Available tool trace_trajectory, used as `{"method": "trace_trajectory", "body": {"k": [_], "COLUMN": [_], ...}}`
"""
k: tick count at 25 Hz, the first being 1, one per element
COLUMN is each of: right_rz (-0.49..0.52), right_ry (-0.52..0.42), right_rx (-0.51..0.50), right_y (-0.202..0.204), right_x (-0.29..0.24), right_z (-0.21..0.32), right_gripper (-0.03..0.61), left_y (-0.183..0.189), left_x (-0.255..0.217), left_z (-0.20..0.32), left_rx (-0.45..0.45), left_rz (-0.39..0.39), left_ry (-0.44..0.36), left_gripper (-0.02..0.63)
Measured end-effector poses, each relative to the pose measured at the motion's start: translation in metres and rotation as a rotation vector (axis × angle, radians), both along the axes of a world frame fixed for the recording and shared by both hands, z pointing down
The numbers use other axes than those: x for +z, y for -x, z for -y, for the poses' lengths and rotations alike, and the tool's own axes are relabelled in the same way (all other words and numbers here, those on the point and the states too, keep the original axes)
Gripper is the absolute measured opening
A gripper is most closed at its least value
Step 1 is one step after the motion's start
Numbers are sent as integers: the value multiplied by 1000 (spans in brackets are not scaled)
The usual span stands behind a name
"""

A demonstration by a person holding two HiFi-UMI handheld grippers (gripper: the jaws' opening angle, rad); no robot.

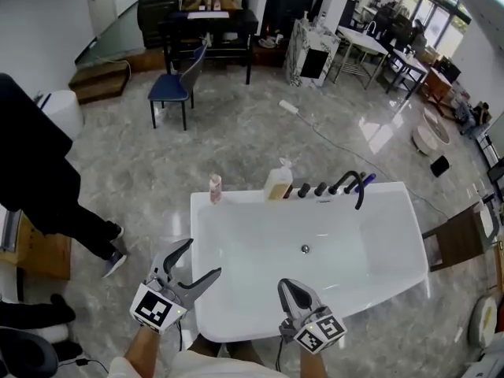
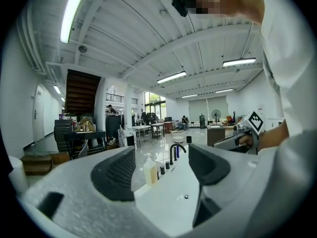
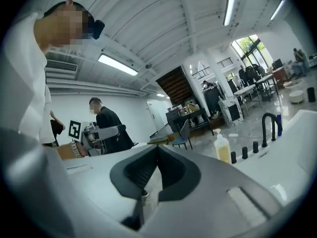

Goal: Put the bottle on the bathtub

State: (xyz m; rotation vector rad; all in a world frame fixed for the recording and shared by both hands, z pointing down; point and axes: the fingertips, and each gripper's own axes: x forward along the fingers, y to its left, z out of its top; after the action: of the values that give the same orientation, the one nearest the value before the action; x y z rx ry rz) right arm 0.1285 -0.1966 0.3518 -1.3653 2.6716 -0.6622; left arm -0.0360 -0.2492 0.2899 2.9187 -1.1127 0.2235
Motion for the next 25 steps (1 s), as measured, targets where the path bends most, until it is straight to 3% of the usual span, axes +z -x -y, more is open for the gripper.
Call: {"method": "trace_trajectory", "body": {"k": [5,9,12,25], "right_rz": [-10,-16,-25,-72], "right_ry": [-73,-90,-122,-160], "right_rx": [-30,-44,-49,-78], "right_y": [13,25,31,42], "right_x": [-34,-39,-52,-63], "right_z": [-1,-5,-6,-8], "right_gripper": [9,9,9,8], "left_y": [11,18,18,17], "left_x": [-22,-20,-22,-38], "left_z": [-9,-17,-25,-34], "left_rx": [-55,-67,-70,-56], "left_rz": [-22,-27,-13,-54], "left_ry": [-48,-27,-38,-53], "left_gripper": [198,130,11,0]}}
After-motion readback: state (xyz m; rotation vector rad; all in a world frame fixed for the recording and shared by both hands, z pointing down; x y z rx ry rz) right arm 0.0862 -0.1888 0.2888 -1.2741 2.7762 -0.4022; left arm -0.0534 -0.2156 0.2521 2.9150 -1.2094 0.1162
